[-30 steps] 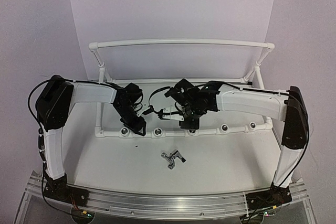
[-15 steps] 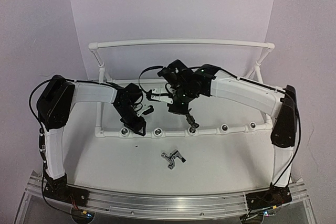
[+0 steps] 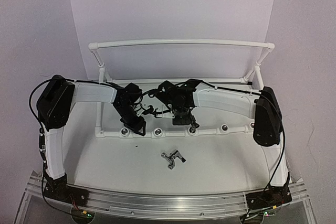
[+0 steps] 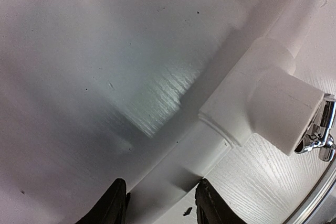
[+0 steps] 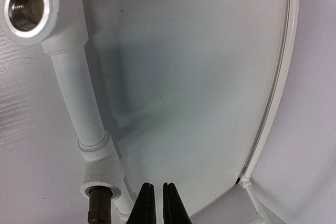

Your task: Install the water faucets

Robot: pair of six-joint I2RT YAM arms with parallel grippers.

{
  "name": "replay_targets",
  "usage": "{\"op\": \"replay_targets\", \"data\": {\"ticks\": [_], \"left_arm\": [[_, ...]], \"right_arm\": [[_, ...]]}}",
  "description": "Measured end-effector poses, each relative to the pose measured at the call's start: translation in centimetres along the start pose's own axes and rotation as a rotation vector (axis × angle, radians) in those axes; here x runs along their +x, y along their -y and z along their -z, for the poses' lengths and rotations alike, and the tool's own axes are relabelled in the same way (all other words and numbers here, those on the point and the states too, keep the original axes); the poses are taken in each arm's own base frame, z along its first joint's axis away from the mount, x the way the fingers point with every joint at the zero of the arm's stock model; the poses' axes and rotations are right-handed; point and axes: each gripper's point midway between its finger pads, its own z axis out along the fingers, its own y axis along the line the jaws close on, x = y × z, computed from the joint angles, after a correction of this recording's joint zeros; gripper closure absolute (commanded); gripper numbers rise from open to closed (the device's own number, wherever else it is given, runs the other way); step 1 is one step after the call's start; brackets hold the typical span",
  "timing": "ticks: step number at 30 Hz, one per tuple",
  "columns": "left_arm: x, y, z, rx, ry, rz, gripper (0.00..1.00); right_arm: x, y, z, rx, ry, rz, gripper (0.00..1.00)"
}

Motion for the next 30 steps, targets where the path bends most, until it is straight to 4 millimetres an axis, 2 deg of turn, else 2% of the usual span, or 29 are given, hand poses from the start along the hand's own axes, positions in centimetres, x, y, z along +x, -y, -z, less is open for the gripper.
{"op": "replay_targets", "data": {"ticks": [5, 11, 17, 21, 24, 26, 30], "left_arm": [[0.0, 0.0, 0.0, 0.004, 0.002, 0.001, 0.55], [-0.2, 0.2, -0.1, 0.014, -0.002, 0.005, 0.55], [-0.2, 0.5, -0.3, 0.037, -0.003, 0.006, 0.55], [-0.2, 0.5, -0.3, 0.041, -0.004, 0.006, 0.55], [-0.1, 0.6, -0.4, 0.046, -0.004, 0.007, 0.55], [-0.1, 0.6, -0.4, 0.049, -0.005, 0.008, 0.55], [-0.1, 0.7, -0.4, 0.051, -0.005, 0.008, 0.55]], "right_arm": [[1.1, 0.8, -0.4, 0.023, -0.036, 0.0, 0.95], [1.5, 0.7, -0.5, 0.02, -0.052, 0.007, 0.94], [1.9, 0.6, -0.5, -0.003, -0.055, 0.0, 0.8], [1.7, 1.1, 0.9, -0.079, -0.002, -0.041, 0.67], [0.3, 3.0, 2.9, -0.096, 0.104, -0.105, 0.69], [-0.1, 4.0, 3.9, -0.088, 0.149, -0.126, 0.73], [0.0, 4.2, 4.5, -0.083, 0.161, -0.117, 0.79]]}}
